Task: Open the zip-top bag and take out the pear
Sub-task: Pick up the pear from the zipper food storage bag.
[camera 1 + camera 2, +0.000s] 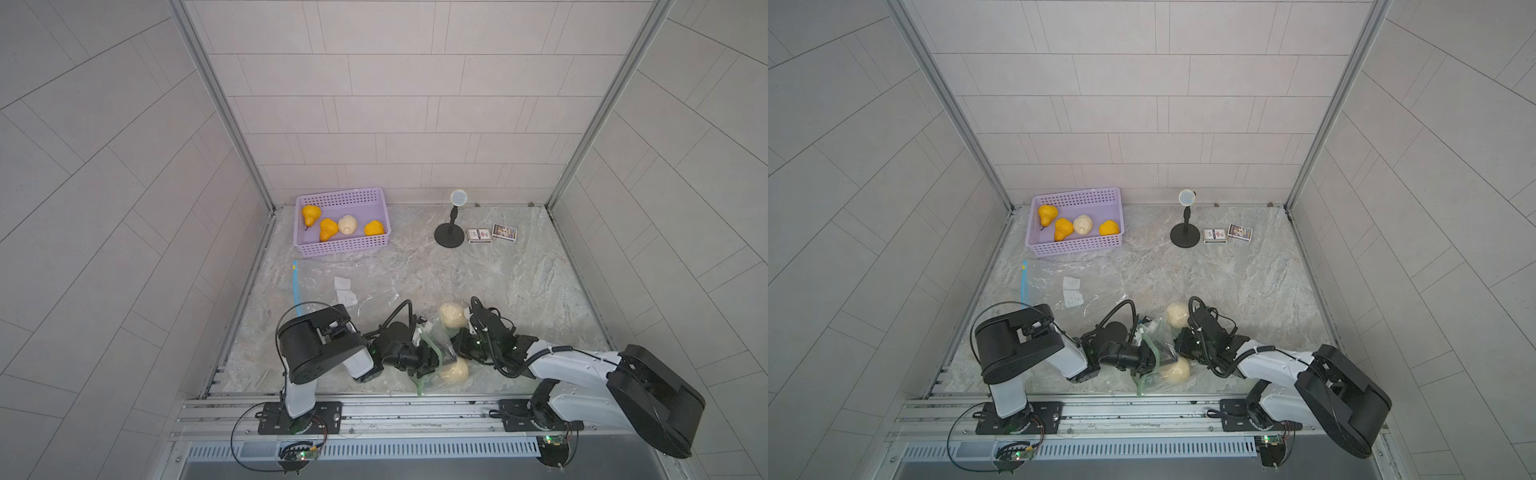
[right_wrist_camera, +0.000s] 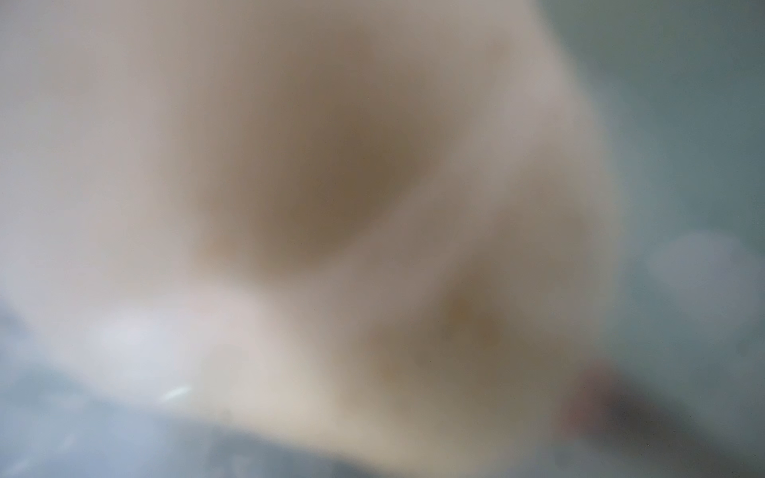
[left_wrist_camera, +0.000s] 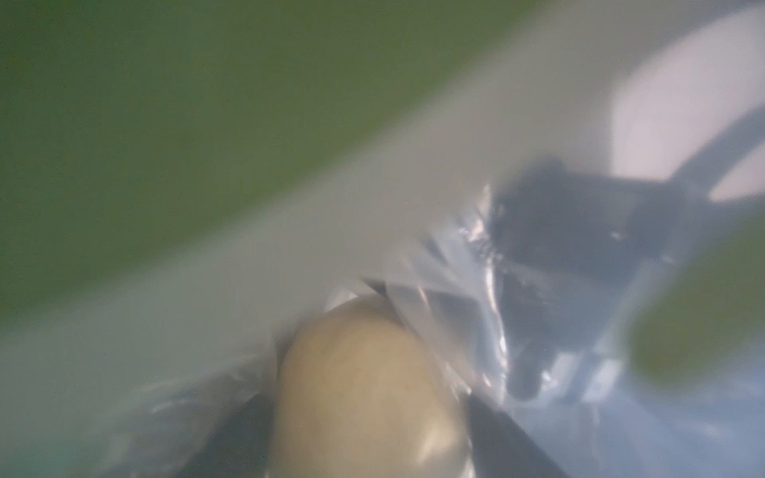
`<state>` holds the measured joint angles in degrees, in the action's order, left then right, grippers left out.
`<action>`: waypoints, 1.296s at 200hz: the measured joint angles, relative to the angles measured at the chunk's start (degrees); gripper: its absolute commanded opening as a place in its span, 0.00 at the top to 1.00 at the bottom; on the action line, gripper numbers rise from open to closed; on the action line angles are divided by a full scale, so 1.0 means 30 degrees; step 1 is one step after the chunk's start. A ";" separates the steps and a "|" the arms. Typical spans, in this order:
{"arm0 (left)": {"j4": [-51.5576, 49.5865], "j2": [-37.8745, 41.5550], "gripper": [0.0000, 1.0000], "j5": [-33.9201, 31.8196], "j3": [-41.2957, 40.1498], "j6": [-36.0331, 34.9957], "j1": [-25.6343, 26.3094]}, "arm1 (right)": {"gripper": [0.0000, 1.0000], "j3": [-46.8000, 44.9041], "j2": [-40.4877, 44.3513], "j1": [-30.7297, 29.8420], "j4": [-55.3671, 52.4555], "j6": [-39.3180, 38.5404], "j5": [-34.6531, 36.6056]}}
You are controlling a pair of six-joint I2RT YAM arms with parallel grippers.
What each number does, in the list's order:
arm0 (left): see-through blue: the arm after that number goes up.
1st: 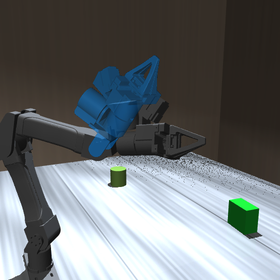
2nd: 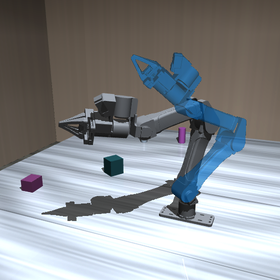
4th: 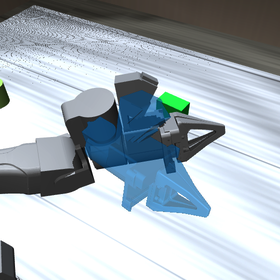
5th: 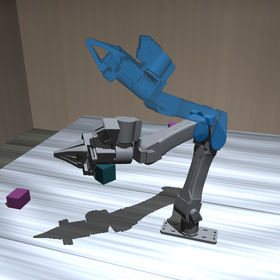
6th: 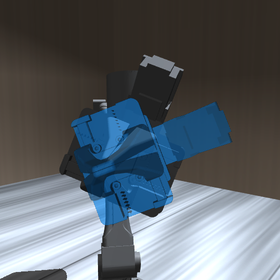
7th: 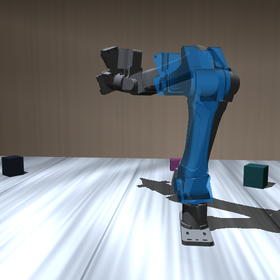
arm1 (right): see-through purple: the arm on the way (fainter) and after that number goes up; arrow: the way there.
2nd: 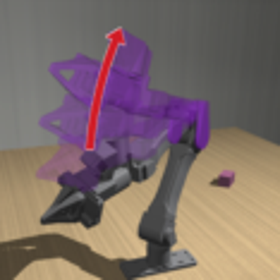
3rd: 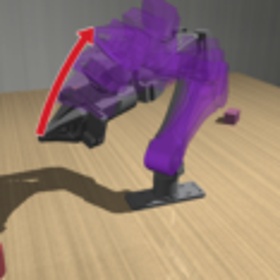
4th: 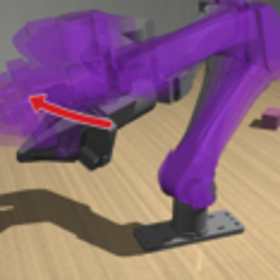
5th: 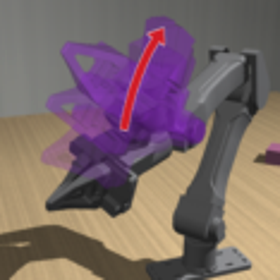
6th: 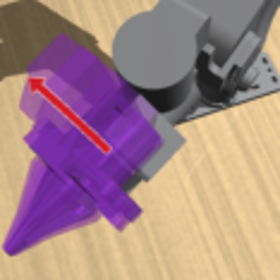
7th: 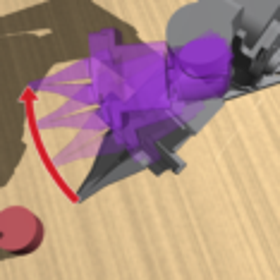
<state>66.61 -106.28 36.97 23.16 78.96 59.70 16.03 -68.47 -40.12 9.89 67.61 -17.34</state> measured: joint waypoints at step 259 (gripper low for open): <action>-0.0612 0.1042 0.27 0.0707 0.0015 -0.0036 -0.1020 | 0.82 -0.1049 1.2182 0.3956 -1.3223 -0.3322 -0.3694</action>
<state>64.77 -103.15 39.09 23.20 78.85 56.64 12.88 -31.92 -28.25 -29.78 57.65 -28.42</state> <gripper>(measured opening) 0.707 0.183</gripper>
